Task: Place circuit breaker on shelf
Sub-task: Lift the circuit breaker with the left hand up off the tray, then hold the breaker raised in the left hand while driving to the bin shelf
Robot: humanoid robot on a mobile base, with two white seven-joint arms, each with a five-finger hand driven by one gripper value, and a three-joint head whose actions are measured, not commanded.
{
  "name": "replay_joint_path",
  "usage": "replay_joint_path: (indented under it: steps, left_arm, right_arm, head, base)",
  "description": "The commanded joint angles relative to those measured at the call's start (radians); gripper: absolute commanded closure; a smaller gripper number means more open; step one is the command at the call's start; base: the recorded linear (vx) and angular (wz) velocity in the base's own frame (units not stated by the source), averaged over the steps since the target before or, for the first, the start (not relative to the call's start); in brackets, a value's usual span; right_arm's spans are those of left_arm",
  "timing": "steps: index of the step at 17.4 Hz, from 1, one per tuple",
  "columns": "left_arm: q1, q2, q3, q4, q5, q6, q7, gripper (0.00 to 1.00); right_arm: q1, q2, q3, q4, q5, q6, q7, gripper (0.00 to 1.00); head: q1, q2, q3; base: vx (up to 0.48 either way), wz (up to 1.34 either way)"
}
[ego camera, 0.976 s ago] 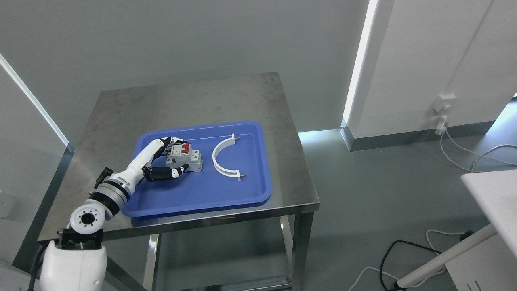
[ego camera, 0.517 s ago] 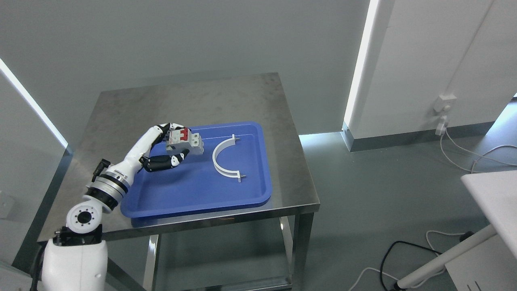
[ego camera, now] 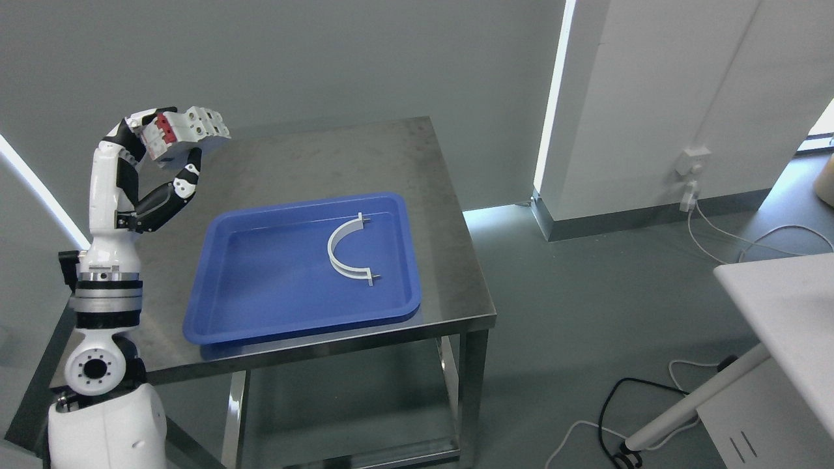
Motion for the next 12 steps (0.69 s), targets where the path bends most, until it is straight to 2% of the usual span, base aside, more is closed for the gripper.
replay_joint_path:
  steps: [1, 12]
  left_arm:
    - [0.107, -0.027, 0.027, -0.141, 0.079, -0.040, 0.019, 0.86]
    - [0.108, -0.027, 0.033, -0.199, 0.098, -0.023, 0.022, 0.87]
  right_arm:
    - [0.000, -0.017, 0.000, 0.000, 0.000, -0.001, 0.000, 0.00]
    - [0.000, -0.017, 0.000, 0.000, 0.000, -0.001, 0.000, 0.00]
  head:
    - [0.0000, 0.000, 0.000]
    - [0.0000, 0.000, 0.000]
  base:
    - [-0.101, -0.15]
    - [-0.216, -0.13]
